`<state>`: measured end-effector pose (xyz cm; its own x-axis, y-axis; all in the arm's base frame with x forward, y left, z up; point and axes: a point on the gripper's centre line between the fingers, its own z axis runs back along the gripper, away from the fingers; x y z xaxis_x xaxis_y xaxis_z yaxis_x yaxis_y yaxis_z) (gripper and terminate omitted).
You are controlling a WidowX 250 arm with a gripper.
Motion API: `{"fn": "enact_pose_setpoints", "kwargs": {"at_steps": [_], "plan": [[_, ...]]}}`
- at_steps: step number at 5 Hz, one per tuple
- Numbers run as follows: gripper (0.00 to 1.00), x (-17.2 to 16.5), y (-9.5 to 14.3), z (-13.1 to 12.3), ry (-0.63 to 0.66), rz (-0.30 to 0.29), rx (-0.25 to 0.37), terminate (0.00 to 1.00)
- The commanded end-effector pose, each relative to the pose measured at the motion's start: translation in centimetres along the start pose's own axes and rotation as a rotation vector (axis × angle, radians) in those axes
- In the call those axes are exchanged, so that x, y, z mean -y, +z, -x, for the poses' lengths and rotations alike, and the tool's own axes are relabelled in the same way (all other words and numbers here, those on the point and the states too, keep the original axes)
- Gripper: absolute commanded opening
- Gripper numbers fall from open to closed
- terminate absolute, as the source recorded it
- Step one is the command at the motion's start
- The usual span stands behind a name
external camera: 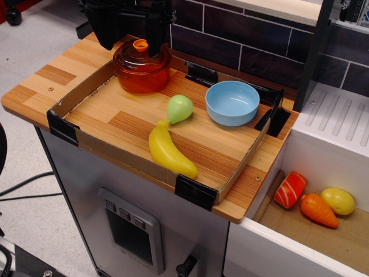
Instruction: Put pear in bowl
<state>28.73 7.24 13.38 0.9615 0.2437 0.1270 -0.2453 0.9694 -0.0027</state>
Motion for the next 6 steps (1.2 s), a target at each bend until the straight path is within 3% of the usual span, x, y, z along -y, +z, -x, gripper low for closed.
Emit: {"fn": "enact_pose_setpoints", "kwargs": {"at_steps": [1,2,3,4,6], "plan": [[1.00,0.0,0.0,0.0,0.000,0.000,0.000,0.00],[1.00,1.4,-1.6,-1.1,-0.070,0.058,0.084,0.00],[1.00,2.5,-3.3,-2.0,-0.165,0.155,0.098,0.00],[1.00,3.4,-5.6,-3.2,-0.233,0.181,0.125,0.00],[1.00,4.2,-9.3,-4.0,-0.315,0.115,0.112,0.00]]}}
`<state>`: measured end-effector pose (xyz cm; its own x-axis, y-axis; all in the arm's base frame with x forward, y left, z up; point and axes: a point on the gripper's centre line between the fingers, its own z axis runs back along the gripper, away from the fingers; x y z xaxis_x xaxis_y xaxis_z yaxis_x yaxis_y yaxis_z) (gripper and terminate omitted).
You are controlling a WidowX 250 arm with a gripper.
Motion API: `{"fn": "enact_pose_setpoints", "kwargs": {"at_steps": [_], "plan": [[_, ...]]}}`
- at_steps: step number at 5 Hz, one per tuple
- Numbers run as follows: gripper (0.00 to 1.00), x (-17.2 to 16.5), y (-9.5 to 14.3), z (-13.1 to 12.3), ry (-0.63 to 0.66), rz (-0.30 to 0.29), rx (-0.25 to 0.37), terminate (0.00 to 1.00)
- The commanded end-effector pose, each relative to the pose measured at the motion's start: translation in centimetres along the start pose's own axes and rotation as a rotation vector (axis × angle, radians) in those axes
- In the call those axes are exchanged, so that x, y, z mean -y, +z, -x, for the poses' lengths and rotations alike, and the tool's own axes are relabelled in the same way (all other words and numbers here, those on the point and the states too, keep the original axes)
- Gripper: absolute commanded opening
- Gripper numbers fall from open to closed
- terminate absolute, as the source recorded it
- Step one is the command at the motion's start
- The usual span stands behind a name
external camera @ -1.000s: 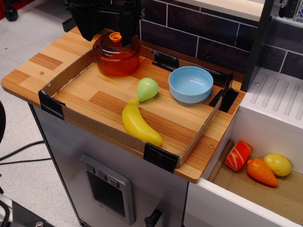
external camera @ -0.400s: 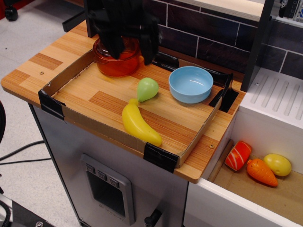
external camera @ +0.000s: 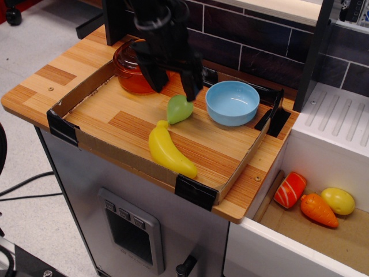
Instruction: Put pear in bowl
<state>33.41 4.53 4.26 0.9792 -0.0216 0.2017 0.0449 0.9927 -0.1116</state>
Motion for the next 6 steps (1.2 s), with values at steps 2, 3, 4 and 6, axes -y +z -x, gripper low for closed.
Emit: {"fn": "enact_pose_setpoints", "kwargs": {"at_steps": [2,3,4,6], "plan": [[1.00,0.2,-1.4,-1.0,-0.073,-0.085,-0.016,0.00],[1.00,0.1,-2.0,-1.1,-0.069,-0.111,-0.033,0.00],[0.00,0.0,-1.3,-1.3,-0.053,-0.123,-0.028,0.00],[0.00,-0.4,3.1,-2.3,0.035,-0.124,-0.006,0.00]]}}
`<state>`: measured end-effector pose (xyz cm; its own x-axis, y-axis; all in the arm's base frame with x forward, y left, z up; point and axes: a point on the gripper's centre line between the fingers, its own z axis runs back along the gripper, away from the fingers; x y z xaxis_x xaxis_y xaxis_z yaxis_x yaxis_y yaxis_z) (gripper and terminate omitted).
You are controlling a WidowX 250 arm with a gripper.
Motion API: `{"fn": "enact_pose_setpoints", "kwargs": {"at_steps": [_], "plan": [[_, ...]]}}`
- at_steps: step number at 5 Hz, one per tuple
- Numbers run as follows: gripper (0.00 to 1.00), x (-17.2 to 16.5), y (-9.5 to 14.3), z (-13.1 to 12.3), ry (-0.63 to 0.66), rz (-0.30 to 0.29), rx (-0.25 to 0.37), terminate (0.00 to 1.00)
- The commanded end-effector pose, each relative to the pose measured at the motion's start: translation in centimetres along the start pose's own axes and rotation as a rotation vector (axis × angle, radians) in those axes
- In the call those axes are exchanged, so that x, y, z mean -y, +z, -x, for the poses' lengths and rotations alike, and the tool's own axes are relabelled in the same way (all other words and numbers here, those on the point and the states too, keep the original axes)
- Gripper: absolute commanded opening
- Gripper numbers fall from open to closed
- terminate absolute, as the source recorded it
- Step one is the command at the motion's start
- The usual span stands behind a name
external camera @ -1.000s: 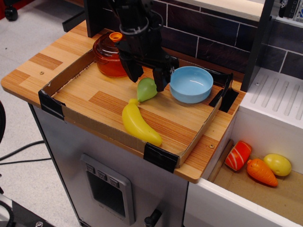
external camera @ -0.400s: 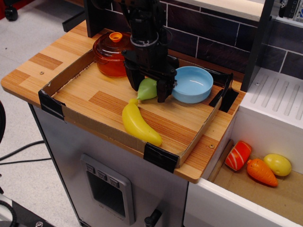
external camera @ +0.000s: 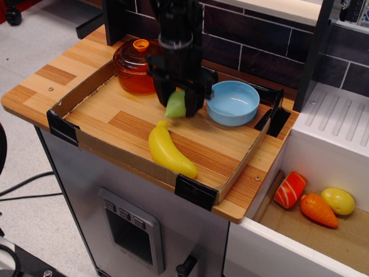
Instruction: Put pear in bowl
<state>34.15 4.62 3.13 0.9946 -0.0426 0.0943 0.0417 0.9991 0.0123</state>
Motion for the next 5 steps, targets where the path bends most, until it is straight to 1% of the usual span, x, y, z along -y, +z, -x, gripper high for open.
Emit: {"fn": "enact_pose_setpoints", "kwargs": {"at_steps": [1,2,3,5], "plan": [[0.00,-0.7,7.3,-1.4,0.125,0.001,0.130,0.00],[0.00,0.7,6.9,-2.1,0.151,0.017,0.115,0.00],[0.00,1.9,6.5,-3.1,0.162,0.060,0.087,0.00],[0.00,4.3,4.6,-5.0,0.190,0.091,0.057,0.00]]}}
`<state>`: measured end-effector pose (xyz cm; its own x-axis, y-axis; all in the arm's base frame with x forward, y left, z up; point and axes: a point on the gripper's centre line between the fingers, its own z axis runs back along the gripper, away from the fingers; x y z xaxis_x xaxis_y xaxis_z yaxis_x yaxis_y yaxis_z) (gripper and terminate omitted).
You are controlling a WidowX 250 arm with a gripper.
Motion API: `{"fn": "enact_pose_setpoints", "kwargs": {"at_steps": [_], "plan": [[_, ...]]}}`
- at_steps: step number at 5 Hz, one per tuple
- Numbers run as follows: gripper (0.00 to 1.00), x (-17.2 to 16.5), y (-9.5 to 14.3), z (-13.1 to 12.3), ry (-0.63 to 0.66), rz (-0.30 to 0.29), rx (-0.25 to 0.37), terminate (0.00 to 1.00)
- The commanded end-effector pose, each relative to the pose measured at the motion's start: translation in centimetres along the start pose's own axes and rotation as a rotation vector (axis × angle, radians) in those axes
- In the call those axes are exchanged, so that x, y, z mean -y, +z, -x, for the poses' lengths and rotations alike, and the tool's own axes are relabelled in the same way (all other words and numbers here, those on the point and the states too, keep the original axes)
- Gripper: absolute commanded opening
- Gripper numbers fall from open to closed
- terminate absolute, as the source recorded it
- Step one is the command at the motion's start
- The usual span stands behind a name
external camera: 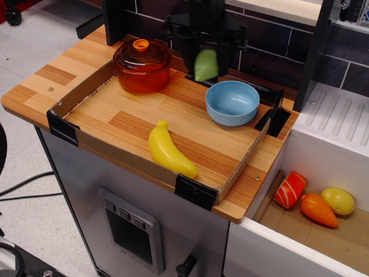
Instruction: Put pear in bowl
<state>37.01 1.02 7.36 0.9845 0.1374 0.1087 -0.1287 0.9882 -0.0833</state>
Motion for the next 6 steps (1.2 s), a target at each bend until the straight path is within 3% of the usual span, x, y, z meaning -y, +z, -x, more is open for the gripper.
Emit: {"fn": "enact_pose_setpoints", "kwargs": {"at_steps": [1,3,4,6], "plan": [[1.00,1.6,-0.4,-1.5,0.003,0.012,0.030,0.00],[1.00,1.2,-0.3,-1.0,-0.016,0.017,0.053,0.00],[1.00,0.6,1.4,-1.7,0.002,0.050,0.065,0.00],[1.00,-2.0,6.7,-2.2,0.065,0.020,0.084,0.00]]}}
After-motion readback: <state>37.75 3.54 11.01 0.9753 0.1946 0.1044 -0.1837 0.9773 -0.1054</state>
